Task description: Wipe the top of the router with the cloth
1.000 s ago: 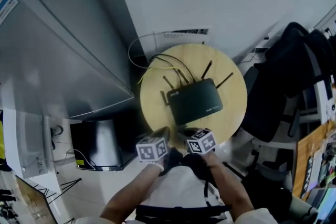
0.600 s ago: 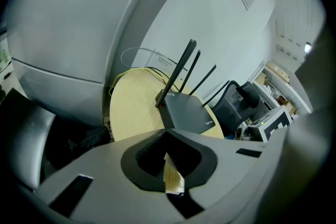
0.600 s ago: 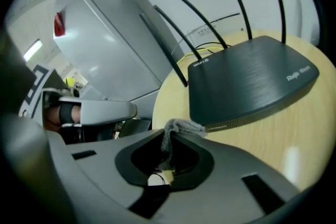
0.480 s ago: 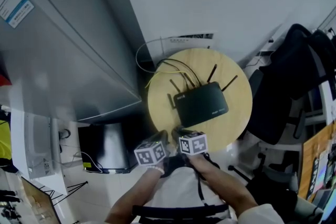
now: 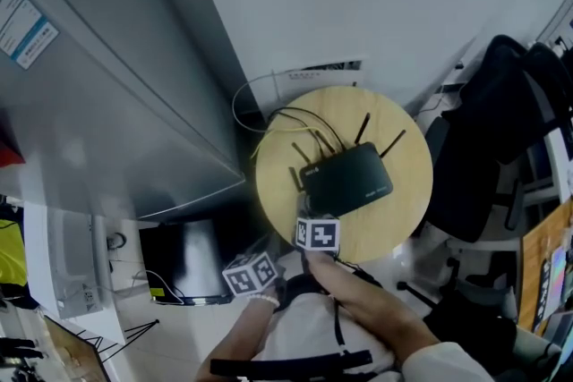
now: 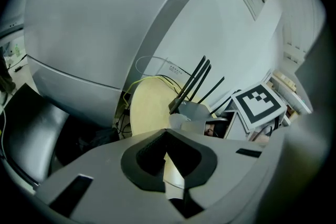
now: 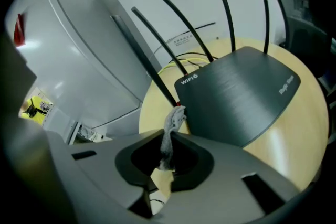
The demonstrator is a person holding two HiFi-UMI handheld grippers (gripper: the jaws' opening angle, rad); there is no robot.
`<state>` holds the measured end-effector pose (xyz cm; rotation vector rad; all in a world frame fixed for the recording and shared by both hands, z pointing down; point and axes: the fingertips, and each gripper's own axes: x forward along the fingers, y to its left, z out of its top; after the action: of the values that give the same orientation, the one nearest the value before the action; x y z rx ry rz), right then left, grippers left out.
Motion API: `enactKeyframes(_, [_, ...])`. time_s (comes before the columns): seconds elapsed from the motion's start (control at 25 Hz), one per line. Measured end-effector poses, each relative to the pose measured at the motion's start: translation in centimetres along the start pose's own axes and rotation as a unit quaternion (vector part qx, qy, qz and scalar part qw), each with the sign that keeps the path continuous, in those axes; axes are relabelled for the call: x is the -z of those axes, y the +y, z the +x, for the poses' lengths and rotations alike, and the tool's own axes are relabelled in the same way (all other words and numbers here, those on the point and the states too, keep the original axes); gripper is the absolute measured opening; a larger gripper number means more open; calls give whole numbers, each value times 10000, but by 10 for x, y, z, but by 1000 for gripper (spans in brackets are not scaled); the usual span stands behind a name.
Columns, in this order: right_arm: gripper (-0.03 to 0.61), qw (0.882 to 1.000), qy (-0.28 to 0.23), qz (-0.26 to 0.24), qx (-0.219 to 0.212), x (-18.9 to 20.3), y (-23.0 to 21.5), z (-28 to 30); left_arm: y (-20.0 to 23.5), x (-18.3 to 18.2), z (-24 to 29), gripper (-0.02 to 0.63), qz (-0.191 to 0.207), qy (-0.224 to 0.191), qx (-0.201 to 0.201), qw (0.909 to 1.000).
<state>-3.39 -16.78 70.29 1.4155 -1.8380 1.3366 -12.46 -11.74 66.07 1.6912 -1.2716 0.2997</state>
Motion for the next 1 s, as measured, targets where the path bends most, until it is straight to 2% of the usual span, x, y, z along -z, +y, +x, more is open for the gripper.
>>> enactKeyframes(0.16, [40, 9996, 2, 40, 295, -9, 1, 13, 9, 4, -8, -2, -145, -71, -69, 9998])
enactKeyframes(0.28, [40, 9989, -164, -114, 425, -16, 1, 20, 14, 10, -16, -2, -276, -130, -165, 9994])
enactKeyframes(0.4, [40, 9983, -80, -236, 532, -7, -1, 17, 13, 19, -23, -2, -364, -148, -179, 9991])
enactKeyframes(1.0, [40, 9976, 61, -569, 386, 36, -29, -20, -23, 43, -17, -2, -103, -27, -164, 9998])
